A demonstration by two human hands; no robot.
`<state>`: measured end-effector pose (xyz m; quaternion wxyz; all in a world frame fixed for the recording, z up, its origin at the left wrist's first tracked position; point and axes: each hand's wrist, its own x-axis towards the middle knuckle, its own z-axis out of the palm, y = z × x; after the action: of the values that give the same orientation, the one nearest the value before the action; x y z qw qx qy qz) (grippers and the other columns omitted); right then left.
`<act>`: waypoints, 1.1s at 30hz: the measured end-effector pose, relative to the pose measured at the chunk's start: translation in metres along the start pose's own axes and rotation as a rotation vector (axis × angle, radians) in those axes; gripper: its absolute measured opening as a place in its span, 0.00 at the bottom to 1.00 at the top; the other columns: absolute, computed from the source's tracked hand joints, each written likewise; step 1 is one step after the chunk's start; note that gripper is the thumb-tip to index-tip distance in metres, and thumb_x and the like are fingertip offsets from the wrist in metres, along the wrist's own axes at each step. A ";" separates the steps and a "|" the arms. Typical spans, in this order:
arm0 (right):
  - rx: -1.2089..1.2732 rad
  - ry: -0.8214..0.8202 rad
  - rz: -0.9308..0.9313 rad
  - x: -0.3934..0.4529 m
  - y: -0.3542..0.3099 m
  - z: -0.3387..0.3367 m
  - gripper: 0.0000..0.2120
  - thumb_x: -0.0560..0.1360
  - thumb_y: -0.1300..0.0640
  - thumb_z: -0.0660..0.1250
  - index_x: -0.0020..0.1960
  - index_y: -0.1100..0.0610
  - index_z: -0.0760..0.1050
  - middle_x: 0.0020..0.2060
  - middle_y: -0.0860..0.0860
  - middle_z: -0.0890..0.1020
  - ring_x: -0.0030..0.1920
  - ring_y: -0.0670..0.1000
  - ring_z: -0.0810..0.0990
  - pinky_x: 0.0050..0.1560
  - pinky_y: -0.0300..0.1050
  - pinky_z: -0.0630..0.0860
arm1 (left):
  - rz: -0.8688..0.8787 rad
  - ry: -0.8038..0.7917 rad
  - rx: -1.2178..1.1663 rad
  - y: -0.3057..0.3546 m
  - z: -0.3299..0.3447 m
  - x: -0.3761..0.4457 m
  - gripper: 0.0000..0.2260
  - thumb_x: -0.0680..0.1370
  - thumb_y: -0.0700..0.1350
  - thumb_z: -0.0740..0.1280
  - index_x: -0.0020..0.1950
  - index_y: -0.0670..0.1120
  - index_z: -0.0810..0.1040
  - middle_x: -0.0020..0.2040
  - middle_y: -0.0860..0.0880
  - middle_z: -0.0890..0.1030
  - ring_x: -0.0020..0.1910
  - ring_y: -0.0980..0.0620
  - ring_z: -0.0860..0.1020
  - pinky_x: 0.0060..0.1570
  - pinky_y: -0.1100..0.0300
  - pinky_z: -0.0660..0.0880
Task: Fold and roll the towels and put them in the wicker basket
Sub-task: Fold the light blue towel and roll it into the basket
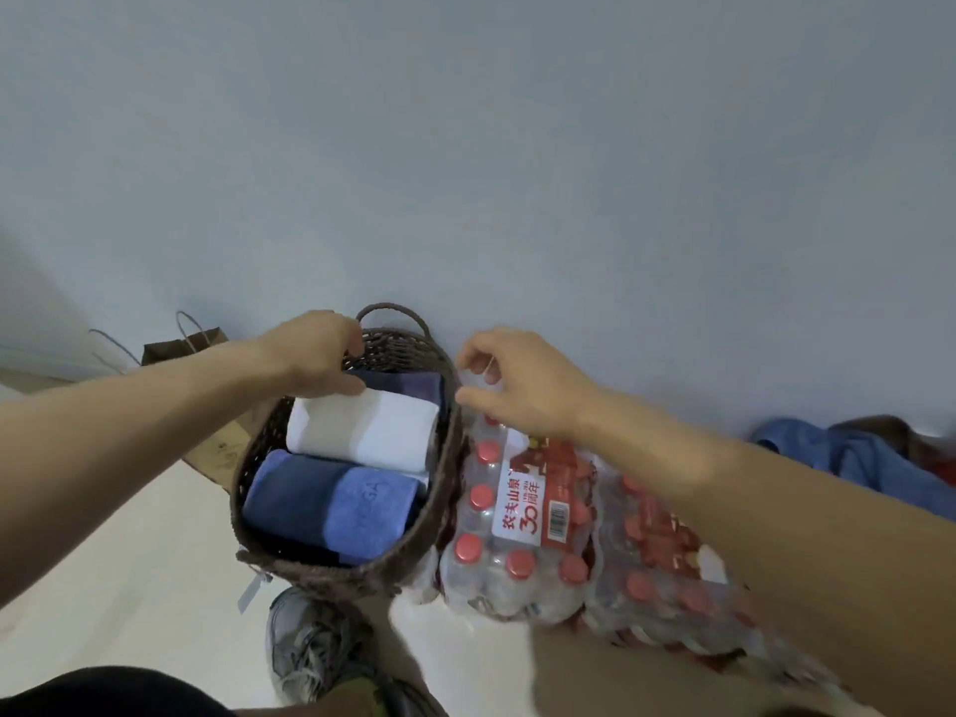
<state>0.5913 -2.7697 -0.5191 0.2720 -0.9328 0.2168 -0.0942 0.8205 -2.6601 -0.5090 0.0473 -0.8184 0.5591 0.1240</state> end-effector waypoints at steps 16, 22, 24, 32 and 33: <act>-0.344 -0.173 0.921 -0.290 0.240 -0.146 0.31 0.72 0.48 0.72 0.72 0.50 0.66 0.65 0.60 0.69 0.61 0.60 0.75 0.60 0.45 0.71 | 0.457 -0.166 -0.576 0.440 0.107 0.027 0.15 0.75 0.45 0.70 0.60 0.42 0.76 0.55 0.45 0.79 0.52 0.46 0.78 0.54 0.55 0.75; -0.196 -0.175 0.874 -0.316 0.261 -0.107 0.23 0.77 0.55 0.68 0.69 0.55 0.67 0.63 0.58 0.73 0.60 0.58 0.75 0.54 0.44 0.70 | 0.499 -0.211 -0.665 0.512 0.160 0.033 0.32 0.73 0.47 0.74 0.74 0.46 0.64 0.68 0.43 0.68 0.65 0.44 0.72 0.64 0.55 0.70; -0.211 -0.075 0.896 -0.313 0.265 -0.100 0.12 0.77 0.58 0.65 0.60 0.57 0.74 0.57 0.58 0.77 0.54 0.57 0.78 0.48 0.43 0.71 | 0.487 -0.118 -0.693 0.517 0.167 0.035 0.23 0.72 0.47 0.74 0.66 0.45 0.74 0.60 0.43 0.74 0.57 0.45 0.76 0.58 0.54 0.74; -0.100 0.272 0.766 -0.292 0.245 -0.138 0.07 0.74 0.47 0.71 0.46 0.48 0.76 0.39 0.45 0.78 0.41 0.48 0.78 0.40 0.38 0.71 | 0.322 -0.145 -1.023 0.480 0.116 0.042 0.12 0.74 0.51 0.73 0.50 0.45 0.76 0.38 0.40 0.79 0.37 0.48 0.76 0.39 0.50 0.76; -0.060 0.333 0.728 -0.287 0.239 -0.143 0.08 0.74 0.45 0.71 0.45 0.49 0.77 0.37 0.44 0.79 0.40 0.47 0.78 0.38 0.38 0.70 | 0.306 -0.198 -1.131 0.472 0.102 0.040 0.10 0.76 0.48 0.72 0.50 0.44 0.76 0.40 0.37 0.79 0.39 0.47 0.77 0.41 0.50 0.77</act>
<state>0.2096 -2.8865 -0.5470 0.2211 -0.7746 0.5769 -0.1353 0.3819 -2.8491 -0.5884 -0.3625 -0.6112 0.5108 0.4838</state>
